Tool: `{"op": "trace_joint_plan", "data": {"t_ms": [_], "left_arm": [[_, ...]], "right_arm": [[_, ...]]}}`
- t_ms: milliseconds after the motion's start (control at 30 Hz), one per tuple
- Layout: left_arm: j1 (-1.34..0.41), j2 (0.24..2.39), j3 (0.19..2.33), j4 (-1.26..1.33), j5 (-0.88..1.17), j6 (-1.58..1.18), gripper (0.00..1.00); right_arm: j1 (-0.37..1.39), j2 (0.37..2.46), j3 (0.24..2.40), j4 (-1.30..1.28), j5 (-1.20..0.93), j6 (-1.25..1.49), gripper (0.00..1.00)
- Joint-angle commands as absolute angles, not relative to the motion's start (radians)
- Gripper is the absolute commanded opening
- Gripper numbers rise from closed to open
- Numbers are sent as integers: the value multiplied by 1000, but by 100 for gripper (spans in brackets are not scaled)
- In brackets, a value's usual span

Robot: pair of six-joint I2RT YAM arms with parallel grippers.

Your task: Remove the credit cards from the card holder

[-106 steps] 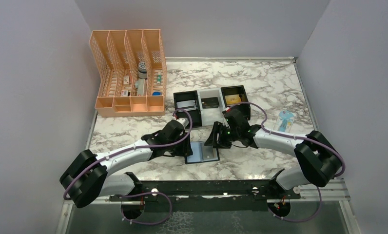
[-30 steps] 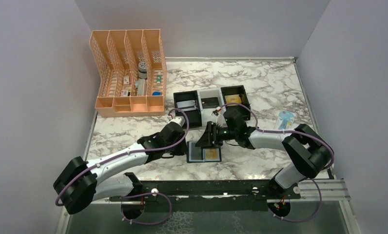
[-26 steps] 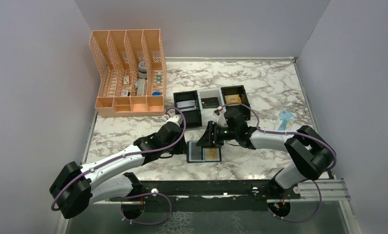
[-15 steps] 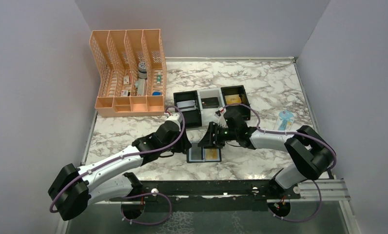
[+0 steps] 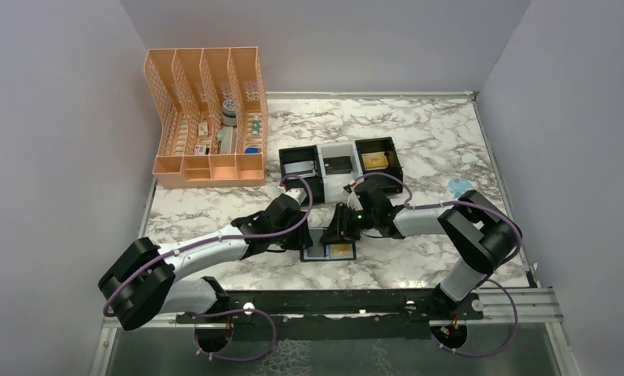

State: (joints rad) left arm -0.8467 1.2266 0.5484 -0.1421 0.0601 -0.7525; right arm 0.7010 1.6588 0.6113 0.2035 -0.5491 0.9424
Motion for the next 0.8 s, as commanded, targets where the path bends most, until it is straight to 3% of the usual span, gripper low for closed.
{"op": "trace_joint_plan", "data": {"t_ms": [0, 433, 767], "left_arm": [[-853, 1246, 561, -145, 65, -725, 33], [-853, 1292, 562, -154, 33, -702, 27], [-853, 1305, 566, -183, -2, -690, 27]], "right_arm": [[707, 1699, 637, 249, -586, 948, 28], [707, 1710, 626, 278, -572, 969, 1], [706, 1687, 617, 283, -562, 965, 1]]}}
